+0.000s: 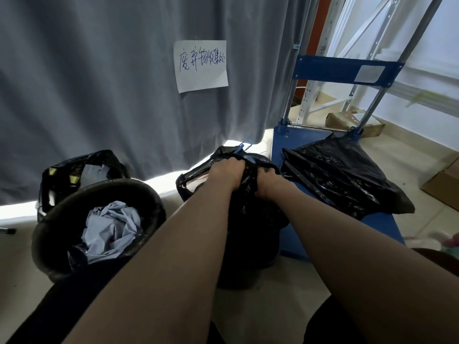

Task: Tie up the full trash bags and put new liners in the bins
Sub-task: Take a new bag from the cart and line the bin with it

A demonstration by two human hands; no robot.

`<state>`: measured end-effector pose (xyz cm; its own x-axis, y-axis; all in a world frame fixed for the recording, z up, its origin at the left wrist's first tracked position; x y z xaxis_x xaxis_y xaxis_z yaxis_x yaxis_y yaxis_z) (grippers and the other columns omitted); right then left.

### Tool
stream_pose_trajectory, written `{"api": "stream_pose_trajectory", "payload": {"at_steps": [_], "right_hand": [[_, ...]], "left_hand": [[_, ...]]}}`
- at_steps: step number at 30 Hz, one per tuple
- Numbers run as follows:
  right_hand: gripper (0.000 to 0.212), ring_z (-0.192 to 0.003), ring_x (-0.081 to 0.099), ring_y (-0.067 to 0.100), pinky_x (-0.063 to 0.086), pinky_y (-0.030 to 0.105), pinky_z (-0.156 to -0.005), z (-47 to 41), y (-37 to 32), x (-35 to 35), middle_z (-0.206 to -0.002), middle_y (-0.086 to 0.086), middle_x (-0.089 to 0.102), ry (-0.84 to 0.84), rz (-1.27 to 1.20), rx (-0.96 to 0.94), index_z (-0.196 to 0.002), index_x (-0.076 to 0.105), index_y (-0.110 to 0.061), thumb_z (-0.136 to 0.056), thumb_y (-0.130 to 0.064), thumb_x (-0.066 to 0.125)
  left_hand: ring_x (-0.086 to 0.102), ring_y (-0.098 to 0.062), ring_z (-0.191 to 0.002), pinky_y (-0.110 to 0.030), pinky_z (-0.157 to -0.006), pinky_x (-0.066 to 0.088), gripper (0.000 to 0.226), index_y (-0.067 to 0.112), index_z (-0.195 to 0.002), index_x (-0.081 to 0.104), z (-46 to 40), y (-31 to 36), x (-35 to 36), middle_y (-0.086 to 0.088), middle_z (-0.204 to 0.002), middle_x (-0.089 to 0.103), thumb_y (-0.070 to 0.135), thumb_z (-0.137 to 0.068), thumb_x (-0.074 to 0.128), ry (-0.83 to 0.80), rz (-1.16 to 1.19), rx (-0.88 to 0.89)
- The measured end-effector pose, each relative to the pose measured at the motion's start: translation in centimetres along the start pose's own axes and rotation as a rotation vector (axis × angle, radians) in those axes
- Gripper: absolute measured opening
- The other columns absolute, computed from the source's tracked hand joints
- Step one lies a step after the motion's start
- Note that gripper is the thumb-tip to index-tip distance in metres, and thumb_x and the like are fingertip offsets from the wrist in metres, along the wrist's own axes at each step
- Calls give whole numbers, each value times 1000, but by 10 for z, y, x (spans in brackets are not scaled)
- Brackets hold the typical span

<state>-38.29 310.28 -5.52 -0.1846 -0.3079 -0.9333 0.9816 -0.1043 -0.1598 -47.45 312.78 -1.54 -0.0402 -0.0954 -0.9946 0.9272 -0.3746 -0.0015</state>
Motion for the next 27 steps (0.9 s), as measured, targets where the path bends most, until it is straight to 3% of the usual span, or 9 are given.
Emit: {"api": "stream_pose_trajectory", "payload": {"at_steps": [4,8,12,15,19,23,27], "right_hand": [[62,-129,43,41,40,51,-104,0,4,3,-143,22,36,4,4,12,-144,30,-4,-94,-27,57],[50,-115,56,32,48,44,-95,1,1,14,-130,13,54,-85,63,-46,-133,51,-11,-90,-32,63],[59,-121,52,34,44,43,-102,3,-4,37,-136,13,51,-250,178,-98,-139,47,-12,-89,-40,63],[40,-113,54,32,45,39,-98,7,-2,56,-132,12,54,-380,254,-117,-131,51,-10,-95,-27,54],[44,-109,58,33,46,44,-100,11,-5,58,-125,12,57,-386,281,-155,-130,51,-7,-93,-28,57],[32,-105,66,32,52,44,-95,22,-6,72,-116,16,68,-599,-37,-92,-123,60,-3,-99,-21,50],[32,-104,64,27,55,35,-81,42,-10,79,-125,16,63,-806,-306,-13,-130,55,-5,-100,-14,48]], "left_hand": [[58,-30,-117,-42,-95,49,38,14,-127,55,3,-15,9,-10,-127,59,21,-90,61,14,-15,-54],[55,-30,-120,-41,-96,47,62,13,-132,48,3,-26,17,-10,-130,56,43,-82,70,-4,46,-101],[58,-27,-115,-38,-91,48,67,21,-128,54,3,-25,20,-5,-126,60,58,-75,69,0,17,-92],[59,-27,-113,-39,-89,47,65,19,-124,56,2,-19,20,-5,-124,60,58,-74,71,16,26,-77],[56,-28,-117,-41,-92,45,70,18,-130,53,-2,-4,14,-4,-130,53,56,-73,71,62,70,-56],[60,-26,-110,-40,-91,50,64,19,-122,58,-1,9,14,-3,-120,60,57,-72,69,86,218,-81],[61,-30,-105,-39,-83,48,41,14,-117,55,-2,12,21,-8,-113,62,31,-82,68,51,233,-117]]}}
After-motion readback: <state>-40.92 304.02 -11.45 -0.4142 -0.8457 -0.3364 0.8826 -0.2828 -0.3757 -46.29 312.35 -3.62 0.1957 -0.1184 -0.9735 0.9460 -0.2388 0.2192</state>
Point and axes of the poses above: each hand's wrist, its own z-axis away from the middle knuckle, its own x-axis out of the palm, y = z × x, the point moved 10 cm from there along -z, towards the middle knuckle
